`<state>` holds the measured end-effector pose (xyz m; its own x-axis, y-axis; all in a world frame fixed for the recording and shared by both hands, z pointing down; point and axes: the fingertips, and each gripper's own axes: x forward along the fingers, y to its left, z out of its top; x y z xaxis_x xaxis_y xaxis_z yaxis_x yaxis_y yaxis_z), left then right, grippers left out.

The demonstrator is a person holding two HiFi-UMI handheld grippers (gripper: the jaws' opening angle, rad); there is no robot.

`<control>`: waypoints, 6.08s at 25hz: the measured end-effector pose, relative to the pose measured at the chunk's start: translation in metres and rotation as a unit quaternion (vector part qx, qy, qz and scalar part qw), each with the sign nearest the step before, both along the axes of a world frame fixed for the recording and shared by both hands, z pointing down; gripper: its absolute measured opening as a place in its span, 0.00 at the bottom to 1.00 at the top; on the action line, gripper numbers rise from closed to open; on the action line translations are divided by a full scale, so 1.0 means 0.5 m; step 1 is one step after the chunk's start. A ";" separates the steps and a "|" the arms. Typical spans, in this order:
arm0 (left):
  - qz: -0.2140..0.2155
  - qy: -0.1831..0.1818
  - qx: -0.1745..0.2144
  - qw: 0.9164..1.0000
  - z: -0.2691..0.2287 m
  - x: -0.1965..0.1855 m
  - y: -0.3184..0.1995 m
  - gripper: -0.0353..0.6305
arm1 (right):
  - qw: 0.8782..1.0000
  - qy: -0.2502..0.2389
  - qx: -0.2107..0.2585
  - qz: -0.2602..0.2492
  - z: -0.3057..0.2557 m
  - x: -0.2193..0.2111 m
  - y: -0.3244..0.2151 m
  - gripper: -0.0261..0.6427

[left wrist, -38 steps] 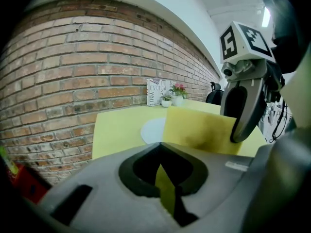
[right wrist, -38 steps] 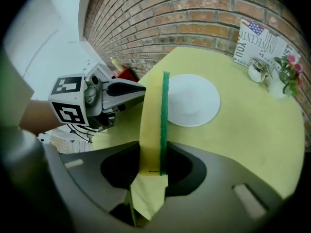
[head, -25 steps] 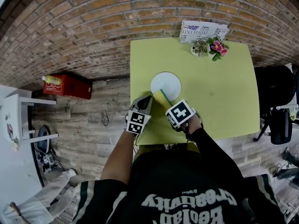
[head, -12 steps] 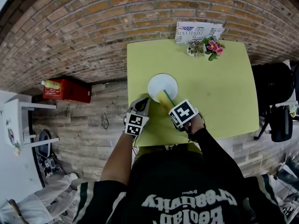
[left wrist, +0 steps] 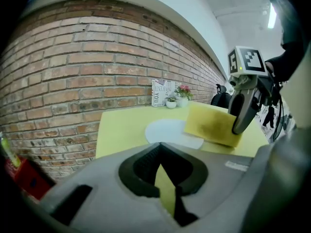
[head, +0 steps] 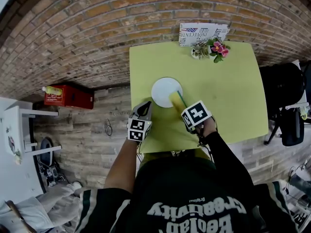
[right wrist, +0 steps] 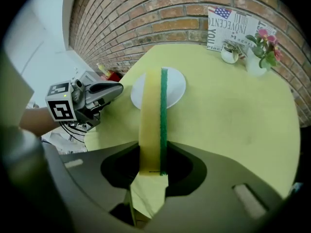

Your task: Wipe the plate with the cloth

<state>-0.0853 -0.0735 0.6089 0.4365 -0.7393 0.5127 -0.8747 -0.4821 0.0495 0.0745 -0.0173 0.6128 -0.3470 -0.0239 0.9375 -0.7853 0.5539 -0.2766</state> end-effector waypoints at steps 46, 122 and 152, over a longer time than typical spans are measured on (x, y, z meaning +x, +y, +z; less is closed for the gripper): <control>0.018 0.002 -0.008 1.000 -0.001 0.007 -0.003 0.06 | 0.993 0.039 0.025 -0.107 -0.023 -0.179 -0.088 0.24; 0.030 0.015 0.007 0.999 -0.008 0.007 0.004 0.06 | 0.996 0.034 0.008 -0.084 -0.019 -0.173 -0.056 0.24; 0.037 -0.015 -0.017 0.999 0.005 0.013 0.005 0.06 | 0.983 -0.051 0.171 -0.036 -0.103 -0.061 -0.147 0.24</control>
<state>-0.0787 -0.0708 0.6112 0.4738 -0.6867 0.5513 -0.8378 -0.5443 0.0419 0.0439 -0.0908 0.5614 -0.4511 -0.3046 0.8389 -0.7188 0.6812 -0.1392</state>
